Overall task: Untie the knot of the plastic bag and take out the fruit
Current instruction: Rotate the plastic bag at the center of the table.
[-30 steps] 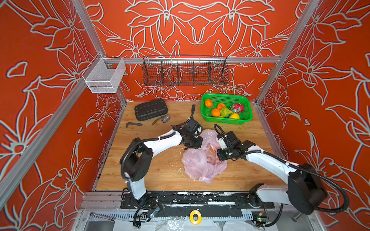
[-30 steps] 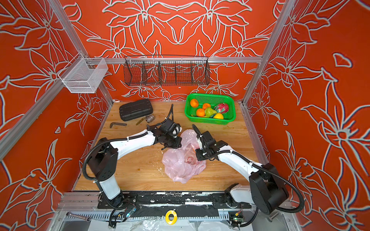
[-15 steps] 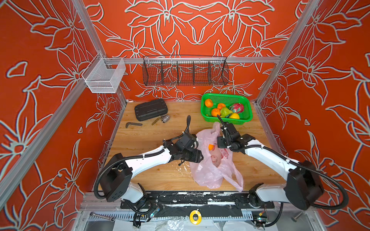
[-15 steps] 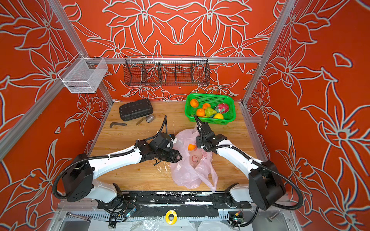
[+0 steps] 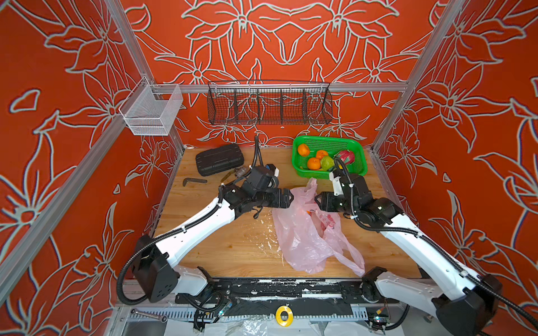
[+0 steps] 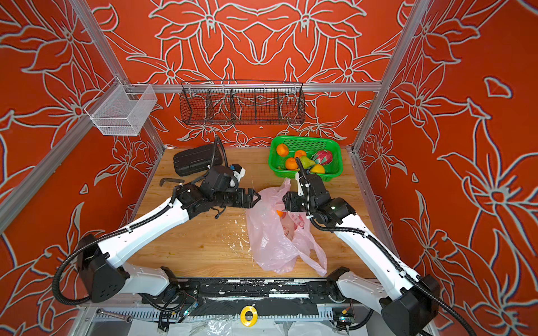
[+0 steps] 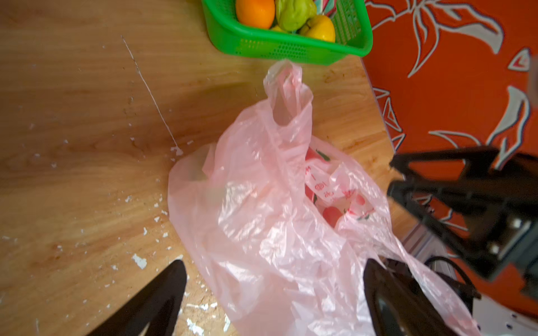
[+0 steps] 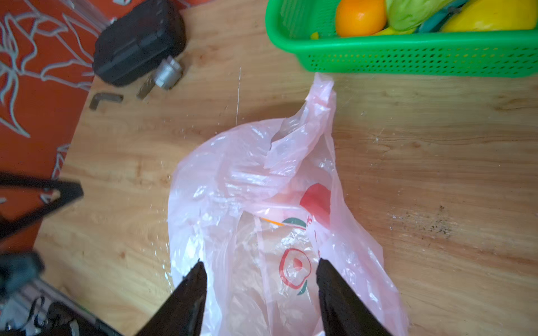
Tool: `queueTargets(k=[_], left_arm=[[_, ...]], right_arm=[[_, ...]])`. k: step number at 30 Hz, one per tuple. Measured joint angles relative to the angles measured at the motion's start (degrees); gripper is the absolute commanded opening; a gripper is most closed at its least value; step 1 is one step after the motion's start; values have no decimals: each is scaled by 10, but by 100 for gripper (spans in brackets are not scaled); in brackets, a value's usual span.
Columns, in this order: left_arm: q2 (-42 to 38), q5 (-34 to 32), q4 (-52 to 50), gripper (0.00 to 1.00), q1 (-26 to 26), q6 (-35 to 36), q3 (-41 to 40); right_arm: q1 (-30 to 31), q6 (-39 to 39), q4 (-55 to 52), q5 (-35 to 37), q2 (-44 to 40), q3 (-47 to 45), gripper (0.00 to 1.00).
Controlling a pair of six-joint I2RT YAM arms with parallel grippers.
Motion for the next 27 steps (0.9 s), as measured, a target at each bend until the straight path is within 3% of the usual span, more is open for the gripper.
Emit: queueTargets(k=[3,6,9,10,12,15,20,27], left_arm=[[60,8,-11,96,15,4,41],[115,35,-16,89,26,3,44],[167,65,-28,71,38,1,42],[181,75,-27,59,42,2,37],[195,87,-18,42,46,-3,16],[198,102,2,31,50,-10,-32],[197,114,53,25,50,-20,-95],[175,133,123,23,48,-20,-167]], right_arm=[[10,28,0,-30,11,-23,52],[30,41,6,-49,37,-54,51],[55,40,21,-78,70,-79,51],[64,40,27,-89,83,-83,52],[82,40,43,-103,109,-88,61],[106,37,56,-100,148,-89,74],[119,51,56,-38,153,-95,87],[118,85,87,81,112,-130,88]])
